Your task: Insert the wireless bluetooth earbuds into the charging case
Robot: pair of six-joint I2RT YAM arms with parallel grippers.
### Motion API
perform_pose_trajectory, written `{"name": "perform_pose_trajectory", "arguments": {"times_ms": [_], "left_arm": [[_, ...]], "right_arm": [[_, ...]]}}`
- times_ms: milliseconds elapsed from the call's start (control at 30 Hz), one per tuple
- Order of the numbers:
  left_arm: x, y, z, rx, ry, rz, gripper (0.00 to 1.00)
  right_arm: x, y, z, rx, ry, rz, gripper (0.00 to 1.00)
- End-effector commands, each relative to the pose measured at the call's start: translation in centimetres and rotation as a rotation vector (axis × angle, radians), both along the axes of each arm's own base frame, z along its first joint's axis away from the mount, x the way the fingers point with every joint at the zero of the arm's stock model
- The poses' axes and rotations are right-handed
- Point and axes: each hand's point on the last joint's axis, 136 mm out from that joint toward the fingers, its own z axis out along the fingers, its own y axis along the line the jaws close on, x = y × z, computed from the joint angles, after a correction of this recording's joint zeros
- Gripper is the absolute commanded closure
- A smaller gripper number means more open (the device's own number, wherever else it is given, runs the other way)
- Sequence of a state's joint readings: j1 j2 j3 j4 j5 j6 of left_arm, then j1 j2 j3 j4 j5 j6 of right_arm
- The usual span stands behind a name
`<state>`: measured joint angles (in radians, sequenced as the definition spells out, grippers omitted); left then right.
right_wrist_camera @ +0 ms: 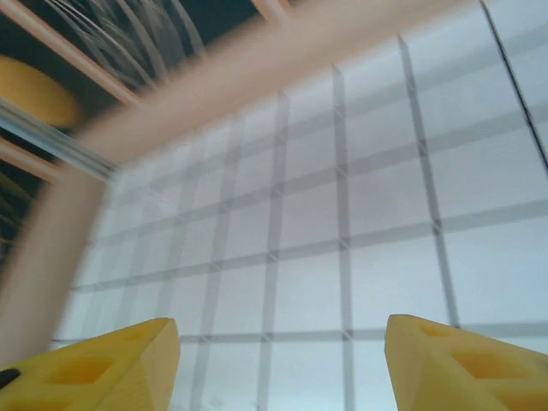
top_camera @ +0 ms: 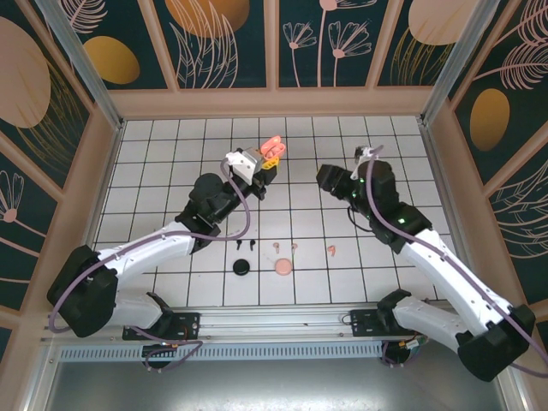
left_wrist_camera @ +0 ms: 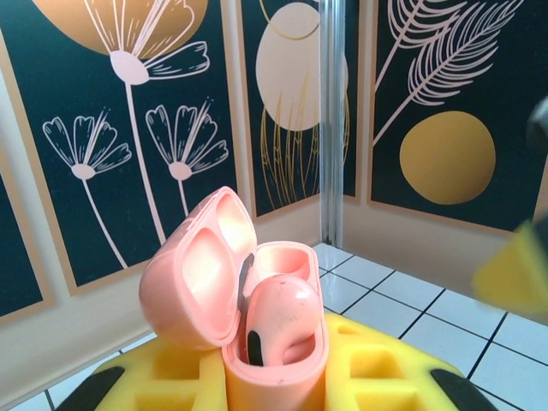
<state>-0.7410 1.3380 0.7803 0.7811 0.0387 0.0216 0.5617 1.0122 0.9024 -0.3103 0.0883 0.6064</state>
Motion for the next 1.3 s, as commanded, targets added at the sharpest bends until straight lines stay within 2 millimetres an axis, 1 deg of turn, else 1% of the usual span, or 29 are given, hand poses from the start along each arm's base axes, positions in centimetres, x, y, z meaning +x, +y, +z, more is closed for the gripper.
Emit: {"name": "perform_pose_trajectory", "arguments": {"times_ms": [0,33,100,167,300,367,533,633,733,1000,1267], "left_arm": [[-1.0,1.1,1.4,-0.036,-0.029,0.012,1.0],[-1.2,1.2,1.5,-0.035,-0.031,0.013,1.0],[-1.5,1.6,1.5,-0.033,-0.031,0.016,1.0],[-1.7,1.8,1.5,-0.032,-0.031,0.018,1.0],[-2.1,2.2,1.4,-0.034,-0.033,0.019,1.0],[-2.1,2.2,1.4,-0.035,-0.032,0.019,1.0],[-2.2,2.1,1.3,-0.035,-0.03,0.01,1.0],[-2.2,2.0,1.4,-0.032,-0.033,0.006,1.0],[-2.2,1.8,1.3,-0.031,-0.033,0.001,1.0],[-2.1,1.7,1.5,-0.031,-0.037,-0.003,1.0],[-2.0,1.4,1.3,-0.024,-0.036,-0.009,1.0]], "right_arm": [[-2.4,-2.4,-7.8,-0.142,0.274,-0.065,0.37],[-2.8,-2.7,-9.4,-0.174,0.332,-0.074,0.39],[-3.6,-3.2,-11.7,-0.22,0.414,-0.086,0.4],[-4.3,-3.8,-14.0,-0.276,0.493,-0.095,0.43],[-5.8,-4.3,-17.2,-0.35,0.588,-0.078,0.48],[-6.5,-4.2,-18.3,-0.38,0.61,-0.054,0.51],[-7.8,-3.5,-19.7,-0.45,0.652,0.016,0.53],[-8.2,-3.4,-20.5,-0.493,0.677,0.043,0.56],[-8.3,-3.5,-21.4,-0.535,0.7,0.059,0.58],[-8.6,-3.1,-22.8,-0.62,0.733,0.109,0.59],[-8.1,-2.8,-23.3,-0.642,0.731,0.123,0.59]]}}
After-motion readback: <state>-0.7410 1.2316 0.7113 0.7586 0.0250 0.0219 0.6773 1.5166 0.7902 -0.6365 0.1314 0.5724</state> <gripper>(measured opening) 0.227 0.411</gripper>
